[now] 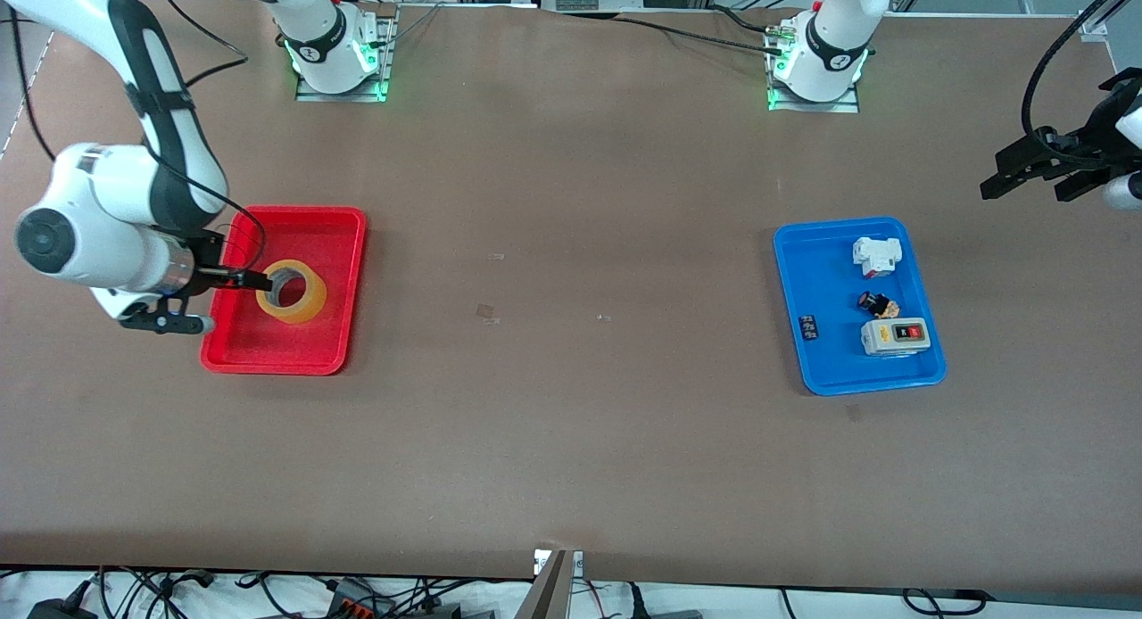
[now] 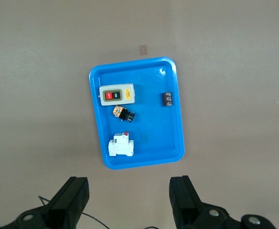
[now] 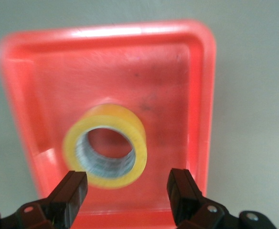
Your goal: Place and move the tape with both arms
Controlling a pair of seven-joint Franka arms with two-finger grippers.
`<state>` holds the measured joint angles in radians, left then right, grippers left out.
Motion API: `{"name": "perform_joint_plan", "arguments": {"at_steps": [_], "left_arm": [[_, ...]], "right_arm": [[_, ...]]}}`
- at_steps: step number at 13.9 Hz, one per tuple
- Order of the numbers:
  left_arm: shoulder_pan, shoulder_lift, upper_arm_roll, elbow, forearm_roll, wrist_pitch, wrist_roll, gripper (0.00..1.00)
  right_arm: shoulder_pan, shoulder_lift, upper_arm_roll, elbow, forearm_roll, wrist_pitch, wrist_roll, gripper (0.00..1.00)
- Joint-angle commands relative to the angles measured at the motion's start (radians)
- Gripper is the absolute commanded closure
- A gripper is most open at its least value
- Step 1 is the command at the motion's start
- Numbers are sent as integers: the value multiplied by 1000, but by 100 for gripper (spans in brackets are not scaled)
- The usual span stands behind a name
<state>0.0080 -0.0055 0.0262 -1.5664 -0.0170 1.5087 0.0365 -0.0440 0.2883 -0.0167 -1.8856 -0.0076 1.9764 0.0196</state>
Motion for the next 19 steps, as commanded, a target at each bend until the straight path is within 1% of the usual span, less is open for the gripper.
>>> {"name": "perform_joint_plan", "arguments": {"at_steps": [1, 2, 3, 4, 6, 13, 15, 18, 19], "left_arm": [[-3, -7, 3, -3, -12, 5, -10, 0], [-3, -7, 3, -3, -12, 5, -12, 0], [-3, -7, 3, -1, -12, 5, -12, 0], [-3, -7, 3, -1, -12, 5, -12, 0], [-3, -7, 3, -1, -12, 5, -12, 0], [-3, -7, 3, -3, -12, 5, -12, 0], [-3, -7, 3, -3, -12, 5, -12, 0], [-3, -7, 1, -3, -12, 5, -12, 0], [-3, -7, 3, -3, -12, 5, -12, 0]], "right_arm": [[12, -12, 6, 248, -2, -241, -29, 0], [13, -6, 6, 355, 0, -317, -36, 0], [12, 2, 6, 441, 0, -391, -35, 0], [10, 8, 6, 507, 1, -430, -36, 0], [10, 8, 4, 557, 3, -429, -29, 0], [6, 0, -6, 568, 8, -390, -27, 0], [-4, -7, 6, 571, 6, -357, -27, 0], [7, -26, 6, 550, 1, -346, -32, 0], [9, -55, 6, 501, 1, -334, -30, 0]]}}
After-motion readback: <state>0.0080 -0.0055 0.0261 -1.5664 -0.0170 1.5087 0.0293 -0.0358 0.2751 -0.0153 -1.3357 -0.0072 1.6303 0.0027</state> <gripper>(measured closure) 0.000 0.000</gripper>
